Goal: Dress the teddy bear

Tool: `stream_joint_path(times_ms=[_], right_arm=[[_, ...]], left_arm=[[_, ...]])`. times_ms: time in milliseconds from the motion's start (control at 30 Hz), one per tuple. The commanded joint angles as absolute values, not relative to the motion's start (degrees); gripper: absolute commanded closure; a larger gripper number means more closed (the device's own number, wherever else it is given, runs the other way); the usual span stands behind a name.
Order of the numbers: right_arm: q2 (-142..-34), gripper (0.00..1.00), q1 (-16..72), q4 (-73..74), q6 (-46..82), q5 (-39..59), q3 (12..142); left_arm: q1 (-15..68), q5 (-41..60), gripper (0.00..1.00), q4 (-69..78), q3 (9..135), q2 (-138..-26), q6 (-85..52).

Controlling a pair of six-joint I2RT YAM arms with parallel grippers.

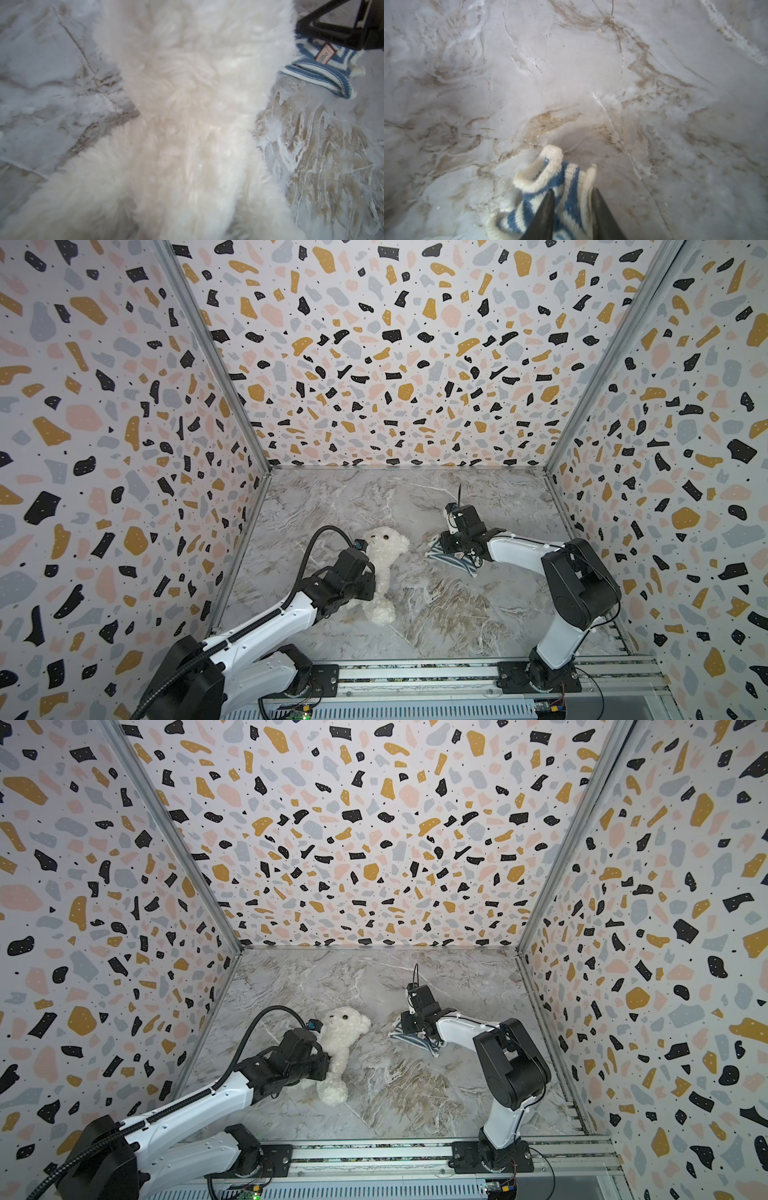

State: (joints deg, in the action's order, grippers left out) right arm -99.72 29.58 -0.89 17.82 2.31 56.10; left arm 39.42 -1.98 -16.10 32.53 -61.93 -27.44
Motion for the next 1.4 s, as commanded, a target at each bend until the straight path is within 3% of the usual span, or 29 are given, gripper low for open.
stream_joint_path(times_ms=[0, 133, 333, 600, 1133, 1267, 1367], right_arm=[[-94.7, 0.56, 29.45, -4.61, 16.43, 1.21, 56.95], [-88.34, 0.45, 29.44, -9.23, 13.98, 0.24, 54.08], [-82.92, 0.46, 29.91, -14.93, 11.37, 1.98, 50.44], [-86.55, 0.5, 30.72, -17.31, 7.79, 3.08, 50.51], [-93.85, 0.7, 30.7, -16.44, 5.78, -0.58, 53.28], [-94.06, 0.72, 30.76, -16.04, 5.98, -1.47, 53.16], [-94.19, 0.79, 30.81, -15.75, 6.06, -1.8, 53.04]], left_arm=[[41.81, -0.86, 0.87, -14.96, 35.23, -62.25, -25.87], [44.53, -0.91, 0.88, -16.31, 34.84, -61.99, -26.01], [49.2, -1.08, 0.88, -16.95, 34.12, -60.32, -27.54], [53.88, -3.89, 0.88, -16.24, 32.92, -59.68, -30.81], [57.07, -5.09, 0.86, -12.3, 30.5, -59.76, -34.19], [57.06, -5.37, 0.86, -12.75, 30.66, -59.7, -33.97], [57.04, -5.84, 0.87, -13.0, 30.59, -59.5, -33.86]])
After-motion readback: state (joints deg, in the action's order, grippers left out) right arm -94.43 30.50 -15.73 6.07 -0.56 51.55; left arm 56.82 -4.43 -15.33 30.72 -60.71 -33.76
